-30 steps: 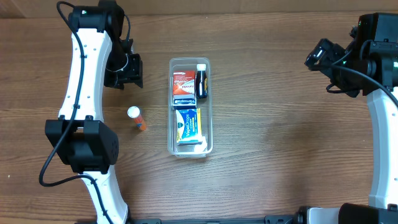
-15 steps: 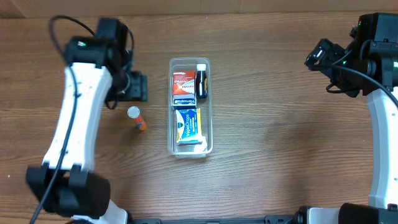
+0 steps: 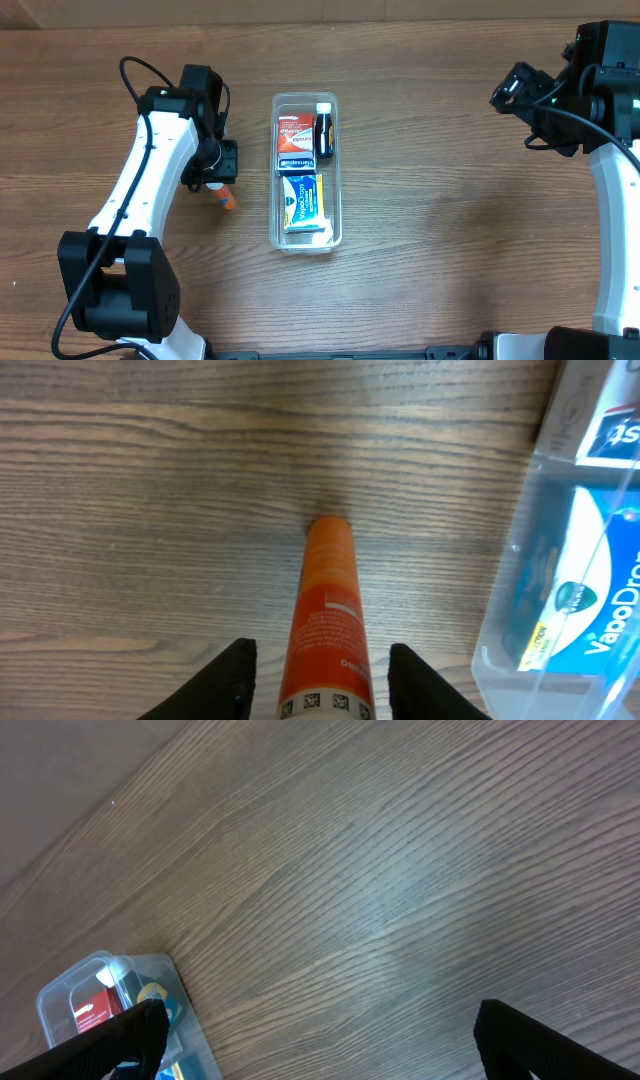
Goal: Pack container
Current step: 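Move the left gripper to the orange tube and grasp it, then place the orange tube into the container beside the bottle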
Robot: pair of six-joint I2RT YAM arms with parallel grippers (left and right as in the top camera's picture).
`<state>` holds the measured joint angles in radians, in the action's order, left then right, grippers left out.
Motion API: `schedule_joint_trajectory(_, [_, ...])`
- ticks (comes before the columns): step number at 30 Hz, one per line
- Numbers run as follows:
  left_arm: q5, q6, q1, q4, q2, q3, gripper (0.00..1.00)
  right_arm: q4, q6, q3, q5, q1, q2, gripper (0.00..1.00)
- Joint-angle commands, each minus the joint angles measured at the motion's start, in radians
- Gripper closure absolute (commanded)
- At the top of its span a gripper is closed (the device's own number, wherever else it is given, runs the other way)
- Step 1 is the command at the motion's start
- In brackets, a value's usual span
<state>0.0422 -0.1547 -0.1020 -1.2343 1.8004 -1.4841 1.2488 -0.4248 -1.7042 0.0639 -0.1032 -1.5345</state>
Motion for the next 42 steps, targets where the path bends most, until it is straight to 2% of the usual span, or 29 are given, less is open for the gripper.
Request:
schedule_joint_trajectory(1, [0.017,-0.002,0.011,-0.018,-0.020,0.010,0.56,-0.005,0.003,-0.003,0.002,0.002,0.000,0.00])
schedule_joint_trajectory(3, [0.017,-0.001,0.011,-0.025,-0.020,0.010,0.59,-0.005,0.003,-0.003,0.002,0.002,0.000,0.00])
schedule_joint_trajectory(5, [0.017,-0.001,0.010,-0.017,-0.021,0.008,0.73,-0.005,0.003,-0.003,0.002,0.002,0.000,0.00])
schedule_joint_trajectory(8, [0.013,-0.002,0.008,-0.042,-0.023,-0.032,0.79,-0.005,0.003,-0.003,0.002,0.002,0.000,0.00])
schedule_joint_trajectory(11, [-0.011,-0.008,-0.010,-0.112,-0.029,-0.139,0.81,-0.005,0.003,-0.003,0.002,0.002,0.000,0.00])
schedule_joint_trajectory(13, [-0.017,-0.027,-0.045,-0.185,-0.032,-0.274,0.80,-0.005,0.003,-0.003,0.002,0.002,0.000,0.00])
schedule_joint_trajectory(15, [-0.017,-0.052,-0.124,-0.266,-0.032,-0.460,0.79,-0.005,0.003,-0.003,0.002,0.002,0.000,0.00])
schedule_joint_trajectory(19, [-0.008,-0.073,-0.275,-0.264,-0.032,-0.613,0.75,-0.005,0.003,-0.003,0.002,0.002,0.000,0.00])
schedule_joint_trajectory(23, [-0.005,-0.097,-0.402,-0.181,-0.017,-0.600,0.74,-0.005,0.003,-0.003,0.002,0.002,0.000,0.00])
schedule_joint_trajectory(27, [-0.005,-0.130,-0.464,-0.140,0.035,-0.558,0.75,-0.005,0.003,-0.003,0.002,0.002,0.000,0.00])
schedule_joint_trajectory(36, [-0.009,-0.141,-0.474,-0.134,0.194,-0.548,0.76,-0.005,0.003,-0.003,0.002,0.002,0.000,0.00])
schedule_joint_trajectory(42, [0.011,-0.141,-0.475,-0.074,0.269,-0.548,0.75,-0.005,0.003,-0.003,0.002,0.002,0.000,0.00])
